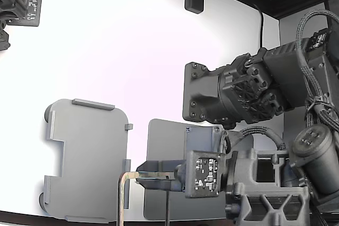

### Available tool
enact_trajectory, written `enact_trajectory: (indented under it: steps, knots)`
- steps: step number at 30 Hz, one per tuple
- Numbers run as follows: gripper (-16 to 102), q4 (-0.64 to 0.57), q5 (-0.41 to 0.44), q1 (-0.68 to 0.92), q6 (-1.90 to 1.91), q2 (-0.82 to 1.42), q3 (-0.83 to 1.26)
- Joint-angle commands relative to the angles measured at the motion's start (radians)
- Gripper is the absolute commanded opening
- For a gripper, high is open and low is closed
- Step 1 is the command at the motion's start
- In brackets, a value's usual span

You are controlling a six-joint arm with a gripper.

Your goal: Move top rectangular frame to the holder.

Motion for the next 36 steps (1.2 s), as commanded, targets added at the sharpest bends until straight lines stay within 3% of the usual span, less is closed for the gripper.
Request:
enact_trajectory:
  steps: [1,6,17,22,27,36]
  knots:
    - [-13,0.008,0.028,-0.021,0.081,0.031,-0.020]
    - [-13,0.038,0.061,-0.051,0.293,0.032,-0.029]
    - [-12,0.032,0.028,-0.137,0.802,0.032,-0.012]
    - [-12,0.060,-0.038,-0.163,1.003,0.006,-0.003]
    - [-12,0.158,-0.176,-0.192,1.123,-0.092,-0.071]
    - [-12,0.189,-0.238,-0.249,1.335,-0.169,-0.074]
